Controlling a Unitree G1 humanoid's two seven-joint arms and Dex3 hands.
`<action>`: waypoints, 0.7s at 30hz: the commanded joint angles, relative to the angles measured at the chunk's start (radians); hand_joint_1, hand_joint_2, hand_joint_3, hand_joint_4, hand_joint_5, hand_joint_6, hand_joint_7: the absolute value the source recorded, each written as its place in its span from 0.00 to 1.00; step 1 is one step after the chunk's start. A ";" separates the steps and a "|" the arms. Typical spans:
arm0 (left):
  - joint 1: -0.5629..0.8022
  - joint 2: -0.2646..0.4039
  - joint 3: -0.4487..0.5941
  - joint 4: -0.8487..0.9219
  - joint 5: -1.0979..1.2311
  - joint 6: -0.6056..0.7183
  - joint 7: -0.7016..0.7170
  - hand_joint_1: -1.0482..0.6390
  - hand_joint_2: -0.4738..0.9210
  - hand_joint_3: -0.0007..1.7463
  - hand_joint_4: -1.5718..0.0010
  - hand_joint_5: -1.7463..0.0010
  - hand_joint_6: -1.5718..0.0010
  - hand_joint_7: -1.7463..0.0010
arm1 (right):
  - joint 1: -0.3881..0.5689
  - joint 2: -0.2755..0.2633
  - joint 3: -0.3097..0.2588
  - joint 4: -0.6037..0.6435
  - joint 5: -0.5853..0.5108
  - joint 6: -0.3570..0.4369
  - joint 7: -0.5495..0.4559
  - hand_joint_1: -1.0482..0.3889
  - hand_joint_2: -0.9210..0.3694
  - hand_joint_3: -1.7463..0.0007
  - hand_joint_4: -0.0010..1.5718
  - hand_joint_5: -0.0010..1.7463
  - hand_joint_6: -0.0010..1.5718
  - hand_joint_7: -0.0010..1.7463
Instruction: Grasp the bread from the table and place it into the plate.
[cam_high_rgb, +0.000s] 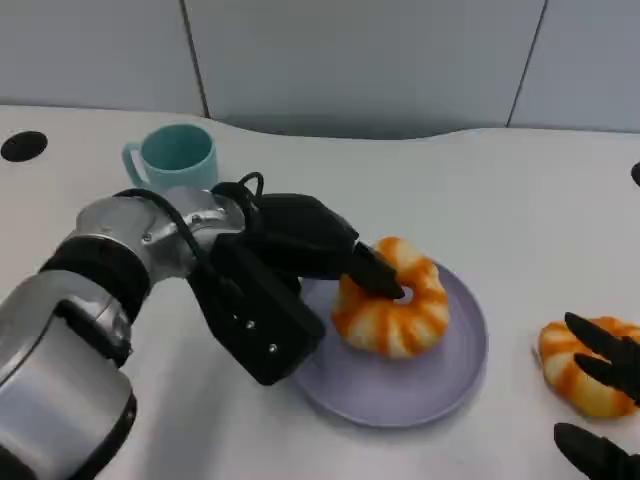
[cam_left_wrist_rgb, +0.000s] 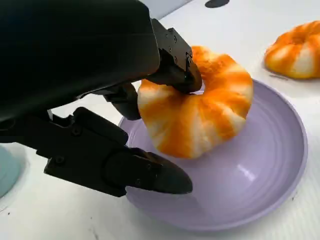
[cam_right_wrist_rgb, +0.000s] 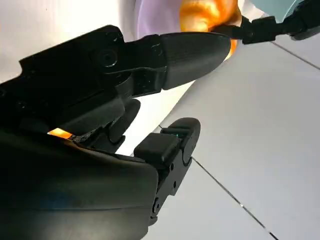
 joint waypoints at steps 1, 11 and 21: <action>-0.043 0.016 0.017 -0.016 -0.035 -0.027 -0.056 0.14 1.00 0.18 0.99 0.66 0.77 0.96 | 0.004 0.000 -0.003 -0.006 0.001 0.012 -0.007 0.49 0.00 0.81 0.51 0.01 0.38 0.00; -0.039 0.058 0.058 -0.059 -0.099 -0.097 -0.138 0.15 1.00 0.19 0.90 0.59 0.71 0.95 | 0.001 -0.003 -0.003 0.000 0.004 0.004 -0.008 0.50 0.00 0.81 0.50 0.00 0.38 0.00; -0.032 0.123 0.129 -0.133 -0.280 -0.143 -0.354 0.18 1.00 0.16 0.84 0.46 0.66 0.91 | -0.002 -0.006 -0.006 0.000 0.010 0.007 -0.004 0.49 0.00 0.81 0.51 0.00 0.38 0.00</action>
